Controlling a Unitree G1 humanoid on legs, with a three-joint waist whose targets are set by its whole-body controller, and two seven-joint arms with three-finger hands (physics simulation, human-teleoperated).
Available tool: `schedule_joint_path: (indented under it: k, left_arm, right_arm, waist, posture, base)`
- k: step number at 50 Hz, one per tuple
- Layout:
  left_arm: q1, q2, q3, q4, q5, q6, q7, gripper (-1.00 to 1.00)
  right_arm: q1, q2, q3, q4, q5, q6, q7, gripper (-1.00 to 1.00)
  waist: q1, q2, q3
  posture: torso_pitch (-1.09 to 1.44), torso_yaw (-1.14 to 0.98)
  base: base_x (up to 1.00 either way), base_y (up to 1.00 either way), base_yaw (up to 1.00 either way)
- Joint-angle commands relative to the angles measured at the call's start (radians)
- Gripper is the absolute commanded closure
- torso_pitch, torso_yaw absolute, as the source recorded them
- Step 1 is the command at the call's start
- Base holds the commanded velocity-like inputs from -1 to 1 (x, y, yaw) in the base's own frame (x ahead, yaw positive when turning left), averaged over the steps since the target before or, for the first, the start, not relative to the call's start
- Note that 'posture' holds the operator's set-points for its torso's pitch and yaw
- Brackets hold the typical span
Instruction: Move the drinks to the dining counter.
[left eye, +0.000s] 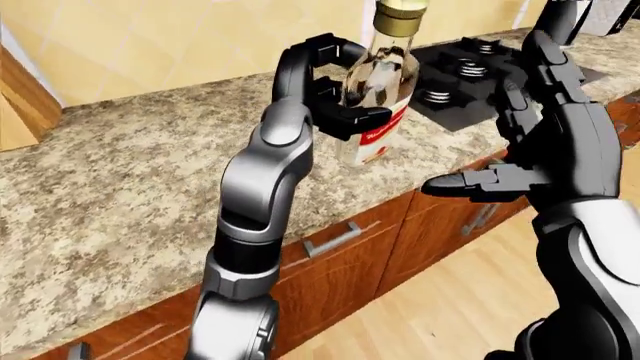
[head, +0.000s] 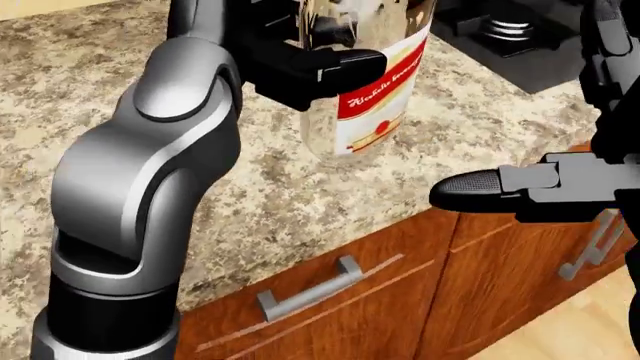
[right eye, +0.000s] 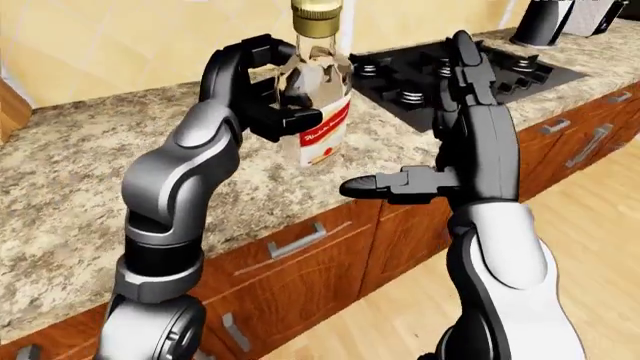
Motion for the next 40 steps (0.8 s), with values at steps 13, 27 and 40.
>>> schedule_joint_path:
  k: [13,27,40]
  left_arm:
    - [-0.027,0.014,0.030,-0.074,0.008,-0.041,0.021,1.00]
    - [-0.041,0.015,0.032,-0.092,-0.008,-0.027,0.035,1.00]
    - [-0.040,0.017,0.028,-0.102,-0.017,-0.019,0.039,1.00]
  right_arm:
    - [-0.020,-0.010,0.010,-0.025,0.028,-0.034,-0.024,-1.00]
    - [-0.036,-0.020,-0.008,-0.037,0.053,-0.008,-0.033,-1.00]
    - [-0.034,-0.026,-0.017,-0.045,0.073,-0.001,-0.044,-1.00]
  waist:
    - [0.016,0.063,-0.022]
    - [0.000,-0.041,-0.039]
    - [0.015,0.080,-0.015]
  posture:
    - [0.00,0.00]
    - [0.00,0.00]
    - [0.00,0.00]
  base:
    - [-0.06,0.00,-1.00]
    - [-0.06,0.00,-1.00]
    - [-0.06,0.00,-1.00]
